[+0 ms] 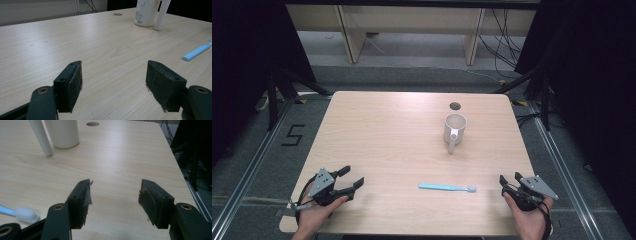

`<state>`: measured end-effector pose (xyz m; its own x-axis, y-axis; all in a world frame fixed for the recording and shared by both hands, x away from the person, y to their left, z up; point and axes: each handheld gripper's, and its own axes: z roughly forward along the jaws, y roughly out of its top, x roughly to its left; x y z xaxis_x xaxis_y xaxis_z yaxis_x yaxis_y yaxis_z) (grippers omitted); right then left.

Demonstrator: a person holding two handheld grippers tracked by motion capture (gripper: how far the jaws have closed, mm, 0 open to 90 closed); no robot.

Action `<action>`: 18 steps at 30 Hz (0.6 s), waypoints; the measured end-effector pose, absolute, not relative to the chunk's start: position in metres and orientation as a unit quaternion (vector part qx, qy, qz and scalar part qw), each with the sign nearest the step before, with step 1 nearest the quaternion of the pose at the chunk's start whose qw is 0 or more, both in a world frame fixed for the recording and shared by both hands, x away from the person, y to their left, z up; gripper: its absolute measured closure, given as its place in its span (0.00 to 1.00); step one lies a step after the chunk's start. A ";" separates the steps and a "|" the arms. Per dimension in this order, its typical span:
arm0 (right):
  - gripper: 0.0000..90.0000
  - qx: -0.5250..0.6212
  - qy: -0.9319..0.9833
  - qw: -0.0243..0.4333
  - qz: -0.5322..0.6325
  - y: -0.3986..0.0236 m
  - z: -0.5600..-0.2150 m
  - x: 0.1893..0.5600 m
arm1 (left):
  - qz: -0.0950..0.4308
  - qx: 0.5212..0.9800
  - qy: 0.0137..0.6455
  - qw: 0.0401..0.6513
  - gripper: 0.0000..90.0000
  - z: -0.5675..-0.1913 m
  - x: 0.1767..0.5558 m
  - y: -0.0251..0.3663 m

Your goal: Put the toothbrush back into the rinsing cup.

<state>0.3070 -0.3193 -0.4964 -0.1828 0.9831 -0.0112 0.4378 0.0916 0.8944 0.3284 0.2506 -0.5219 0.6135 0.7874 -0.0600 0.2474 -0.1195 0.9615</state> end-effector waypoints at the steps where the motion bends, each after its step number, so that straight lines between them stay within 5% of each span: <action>1: 0.48 0.542 0.661 0.332 0.399 -0.320 -0.496 0.307 | 0.244 0.711 0.368 0.547 0.32 -0.520 0.329 0.251; 18: 0.49 0.467 0.800 0.240 0.290 -0.314 -0.468 0.316 | 0.216 0.709 0.371 0.559 0.33 -0.508 0.329 0.256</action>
<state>0.3161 -0.3144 -0.4685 -0.4488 0.8866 -0.1123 0.6085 0.3952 0.6881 0.3292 0.2560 -0.5076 0.6311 0.7680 -0.1086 0.2847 -0.0992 0.9535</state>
